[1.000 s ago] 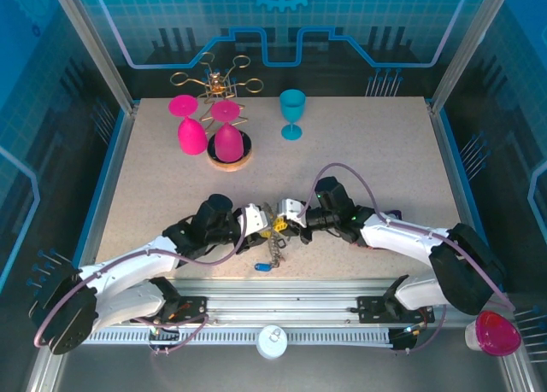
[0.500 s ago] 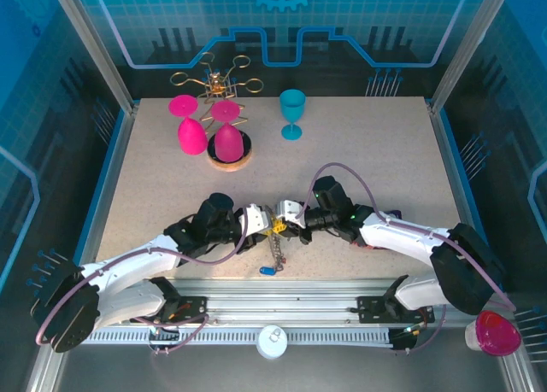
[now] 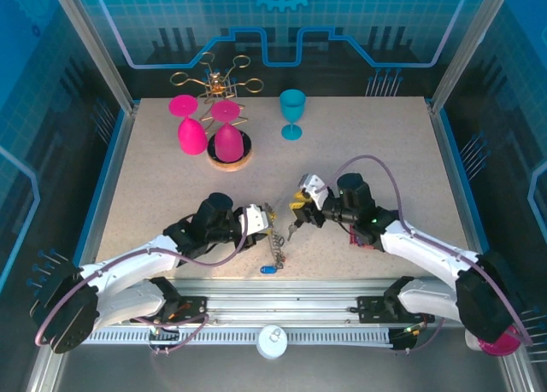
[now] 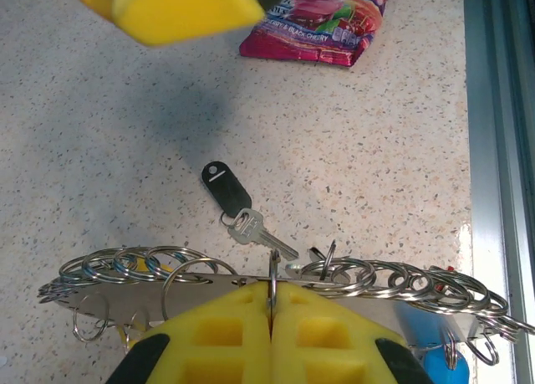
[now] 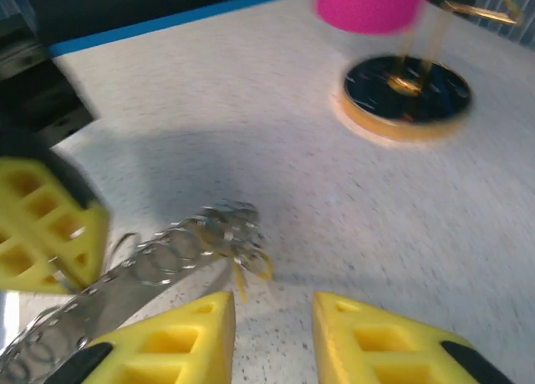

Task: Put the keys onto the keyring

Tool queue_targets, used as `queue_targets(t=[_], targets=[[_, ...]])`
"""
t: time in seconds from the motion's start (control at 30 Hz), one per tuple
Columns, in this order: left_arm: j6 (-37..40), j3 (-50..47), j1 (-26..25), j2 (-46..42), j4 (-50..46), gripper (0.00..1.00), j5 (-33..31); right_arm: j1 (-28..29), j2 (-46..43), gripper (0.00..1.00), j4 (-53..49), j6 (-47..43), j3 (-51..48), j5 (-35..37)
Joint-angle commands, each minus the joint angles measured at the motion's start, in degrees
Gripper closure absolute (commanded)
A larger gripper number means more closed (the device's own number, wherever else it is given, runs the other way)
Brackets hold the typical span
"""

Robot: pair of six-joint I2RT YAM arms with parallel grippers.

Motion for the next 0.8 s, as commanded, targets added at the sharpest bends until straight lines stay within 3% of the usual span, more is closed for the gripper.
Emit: queue_targets(t=[0.0, 0.13, 0.27, 0.37, 0.77], targets=[[1.2, 2.0, 0.3, -0.8, 0.5, 1.00, -0.4, 0.4, 0.3, 0.70, -12.3, 18.3, 0.9, 14.5], [1.5, 2.9, 0.3, -0.2, -1.0, 1.00, -0.6, 0.3, 3.6, 0.71, -25.1, 28.9, 5.2, 17.4], [1.6, 4.0, 0.2, 0.5, -2.5, 1.00, -1.5, 0.4, 7.9, 0.72, -31.4, 33.3, 8.4, 15.3], [1.5, 4.7, 0.2, 1.1, -3.2, 1.00, -2.1, 1.3, 10.8, 0.70, -32.0, 35.7, 9.6, 13.5], [1.9, 6.0, 0.2, 0.7, -6.7, 1.00, -4.1, 9.1, 22.5, 0.60, -34.7, 44.9, 18.1, 19.6]])
